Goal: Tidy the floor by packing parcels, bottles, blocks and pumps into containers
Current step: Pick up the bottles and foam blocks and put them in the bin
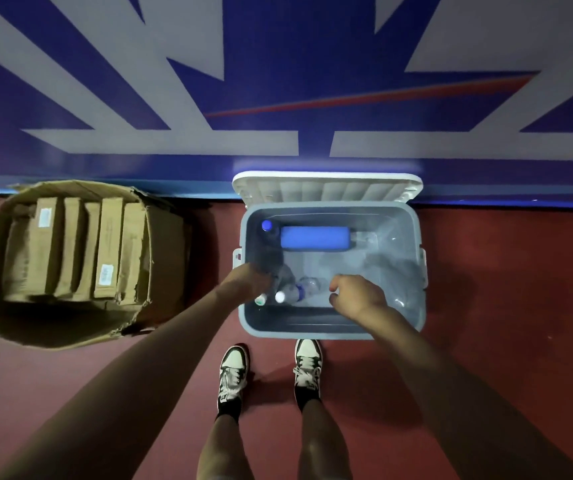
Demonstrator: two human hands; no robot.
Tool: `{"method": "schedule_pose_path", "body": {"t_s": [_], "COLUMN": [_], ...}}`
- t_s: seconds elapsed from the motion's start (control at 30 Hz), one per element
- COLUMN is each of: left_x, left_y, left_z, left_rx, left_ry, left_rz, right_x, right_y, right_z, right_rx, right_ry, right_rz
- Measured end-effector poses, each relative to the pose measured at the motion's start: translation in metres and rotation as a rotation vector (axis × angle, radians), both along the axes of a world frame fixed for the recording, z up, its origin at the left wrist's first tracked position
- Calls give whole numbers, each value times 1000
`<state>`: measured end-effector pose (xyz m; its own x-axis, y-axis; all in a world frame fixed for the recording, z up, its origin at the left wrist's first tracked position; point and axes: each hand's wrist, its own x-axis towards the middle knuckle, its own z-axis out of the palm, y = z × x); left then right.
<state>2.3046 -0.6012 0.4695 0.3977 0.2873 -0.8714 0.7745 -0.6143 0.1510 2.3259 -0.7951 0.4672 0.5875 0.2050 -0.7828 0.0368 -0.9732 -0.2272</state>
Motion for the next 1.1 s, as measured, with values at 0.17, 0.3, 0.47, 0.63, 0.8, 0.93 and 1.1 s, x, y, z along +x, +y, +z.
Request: {"method": "schedule_pose_path", "body": {"t_s": [0.17, 0.3, 0.47, 0.63, 0.8, 0.93, 1.1], "left_x": [3, 5, -3, -16, -33, -43, -62], "left_y": [0, -2, 6, 8, 13, 27, 51], "left_z": [56, 106, 152, 192, 222, 238, 249], "left_rx": [24, 29, 46, 64, 61, 62, -36], "left_ry": [-128, -159, -232, -280, -310, -365, -393], "left_rz": [-152, -240, -372, -447, -537, -634, -677], "right_x": [7, 7, -1, -21, -38, -53, -89], "right_y": [-9, -16, -21, -13, 0, 13, 37], "right_z": [42, 81, 129, 170, 204, 220, 235], "right_rx": [-15, -9, 9, -2, 66, 155, 129], "right_ry": [-74, -124, -200, -243, -233, -239, -294], "right_rz": [29, 31, 42, 60, -17, -95, -201]}}
